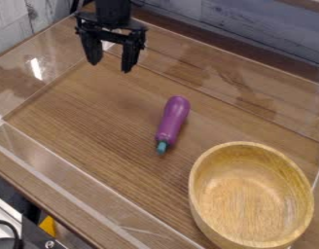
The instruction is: Put the purple eggplant in the brown bowl
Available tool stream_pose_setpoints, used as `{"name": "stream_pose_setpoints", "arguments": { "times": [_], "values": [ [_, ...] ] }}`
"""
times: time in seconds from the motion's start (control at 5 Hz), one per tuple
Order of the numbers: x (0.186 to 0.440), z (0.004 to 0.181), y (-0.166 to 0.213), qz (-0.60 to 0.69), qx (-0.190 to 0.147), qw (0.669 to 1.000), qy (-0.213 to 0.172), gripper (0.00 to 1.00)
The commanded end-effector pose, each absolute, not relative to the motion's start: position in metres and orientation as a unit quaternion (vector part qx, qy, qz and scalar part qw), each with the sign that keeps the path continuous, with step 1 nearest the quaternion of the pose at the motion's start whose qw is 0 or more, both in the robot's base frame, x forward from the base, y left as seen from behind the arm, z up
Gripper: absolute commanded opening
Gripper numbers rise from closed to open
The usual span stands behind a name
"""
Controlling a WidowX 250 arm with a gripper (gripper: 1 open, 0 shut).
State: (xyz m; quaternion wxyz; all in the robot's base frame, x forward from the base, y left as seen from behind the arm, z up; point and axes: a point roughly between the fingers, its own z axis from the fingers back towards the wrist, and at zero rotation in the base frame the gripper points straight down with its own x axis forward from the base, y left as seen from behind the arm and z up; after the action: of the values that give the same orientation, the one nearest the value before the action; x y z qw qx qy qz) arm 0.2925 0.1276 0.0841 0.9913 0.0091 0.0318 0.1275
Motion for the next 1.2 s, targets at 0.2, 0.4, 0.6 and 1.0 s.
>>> {"name": "stream_pose_setpoints", "arguments": {
  "times": [0.2, 0.4, 0.6, 1.0],
  "values": [
    [0.305, 0.096, 0.148, 0.144, 0.009, 0.989, -0.007, 1.0],
    [0.308, 0.093, 0.153, 0.149, 0.008, 0.989, -0.01, 1.0],
    [0.313, 0.092, 0.159, 0.155, 0.004, 0.988, -0.016, 1.0],
    [0.322, 0.088, 0.172, 0.161, 0.0, 0.986, -0.031, 1.0]
  ]
}}
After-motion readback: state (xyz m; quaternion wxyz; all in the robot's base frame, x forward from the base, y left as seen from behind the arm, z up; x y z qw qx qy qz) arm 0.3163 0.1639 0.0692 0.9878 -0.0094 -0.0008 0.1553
